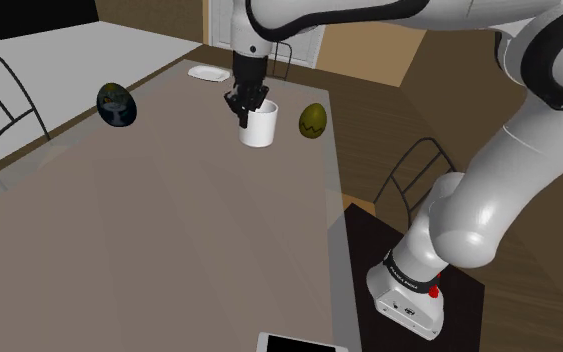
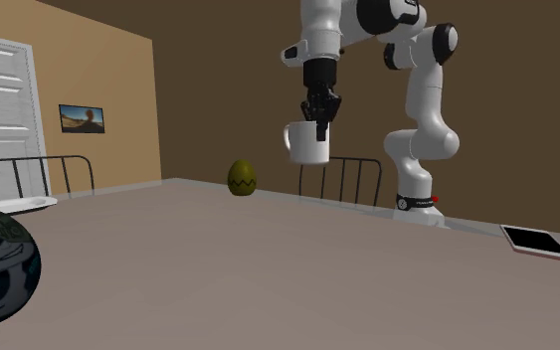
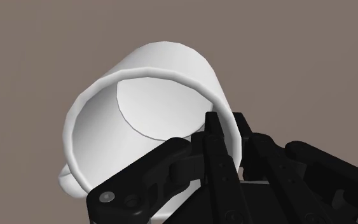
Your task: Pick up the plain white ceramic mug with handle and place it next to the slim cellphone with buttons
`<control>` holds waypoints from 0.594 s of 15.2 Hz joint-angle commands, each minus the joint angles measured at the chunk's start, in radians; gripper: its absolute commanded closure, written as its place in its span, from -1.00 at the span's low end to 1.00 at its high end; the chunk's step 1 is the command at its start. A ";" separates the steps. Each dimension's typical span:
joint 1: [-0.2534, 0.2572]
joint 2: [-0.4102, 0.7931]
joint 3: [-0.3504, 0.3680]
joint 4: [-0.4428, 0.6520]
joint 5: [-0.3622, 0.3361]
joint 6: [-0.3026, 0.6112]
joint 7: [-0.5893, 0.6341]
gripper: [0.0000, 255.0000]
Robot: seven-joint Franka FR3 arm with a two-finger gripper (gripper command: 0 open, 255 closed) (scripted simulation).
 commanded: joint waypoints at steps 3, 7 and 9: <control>0.040 -0.066 0.046 -0.071 0.013 0.006 0.082 1.00; 0.080 -0.128 0.095 -0.135 0.031 0.009 0.164 1.00; 0.100 -0.153 0.121 -0.160 0.042 0.010 0.206 1.00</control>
